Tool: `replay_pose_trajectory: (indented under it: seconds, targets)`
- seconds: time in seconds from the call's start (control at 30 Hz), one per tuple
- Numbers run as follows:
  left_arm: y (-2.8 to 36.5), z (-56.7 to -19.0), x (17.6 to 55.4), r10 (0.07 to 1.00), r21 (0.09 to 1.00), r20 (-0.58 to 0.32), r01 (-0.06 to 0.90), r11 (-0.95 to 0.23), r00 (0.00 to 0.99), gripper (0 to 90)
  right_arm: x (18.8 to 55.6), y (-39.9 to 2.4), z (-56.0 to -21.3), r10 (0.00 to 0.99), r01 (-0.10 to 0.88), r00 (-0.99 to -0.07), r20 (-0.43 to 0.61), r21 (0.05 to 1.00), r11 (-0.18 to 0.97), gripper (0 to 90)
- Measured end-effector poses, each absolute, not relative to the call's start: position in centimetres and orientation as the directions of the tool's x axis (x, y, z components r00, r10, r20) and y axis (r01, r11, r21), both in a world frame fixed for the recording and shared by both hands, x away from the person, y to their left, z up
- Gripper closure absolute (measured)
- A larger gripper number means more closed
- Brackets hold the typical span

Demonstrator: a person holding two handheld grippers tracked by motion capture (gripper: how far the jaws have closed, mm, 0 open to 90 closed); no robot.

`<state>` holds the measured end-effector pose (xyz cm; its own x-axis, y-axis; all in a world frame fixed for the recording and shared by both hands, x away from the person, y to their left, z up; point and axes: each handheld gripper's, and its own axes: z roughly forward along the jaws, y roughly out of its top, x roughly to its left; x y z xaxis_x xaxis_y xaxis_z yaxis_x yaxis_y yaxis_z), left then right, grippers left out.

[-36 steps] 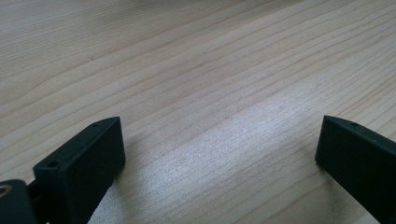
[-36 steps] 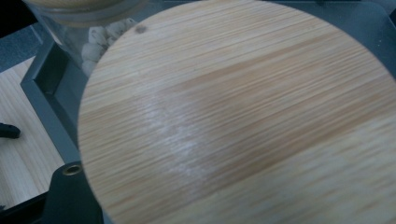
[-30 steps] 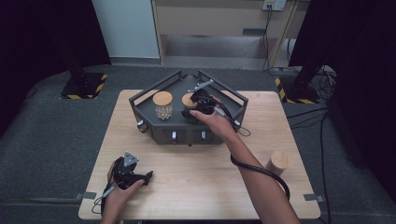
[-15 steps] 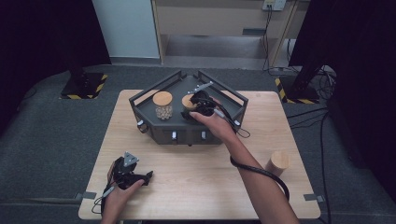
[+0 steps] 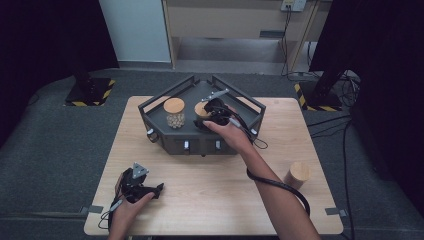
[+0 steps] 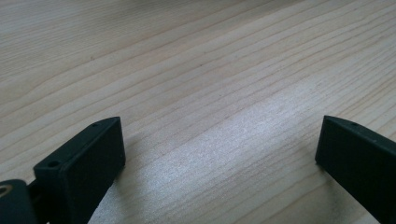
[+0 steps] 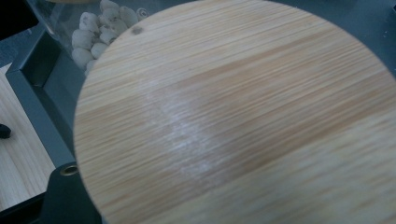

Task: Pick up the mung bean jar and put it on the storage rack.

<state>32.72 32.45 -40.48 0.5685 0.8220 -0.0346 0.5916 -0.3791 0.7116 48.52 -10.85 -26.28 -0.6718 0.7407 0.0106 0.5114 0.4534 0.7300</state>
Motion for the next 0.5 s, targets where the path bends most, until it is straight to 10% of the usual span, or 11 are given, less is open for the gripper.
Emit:
replay_pose_trajectory:
  seconds: [0.5]
  targets:
    - [32.4,-40.5,32.7,0.822,0.711,-0.034,0.592,-0.379,0.568,0.0,47.6,-12.3,-26.3,0.744,0.509,-0.665,0.058,0.764,0.396,9.2]
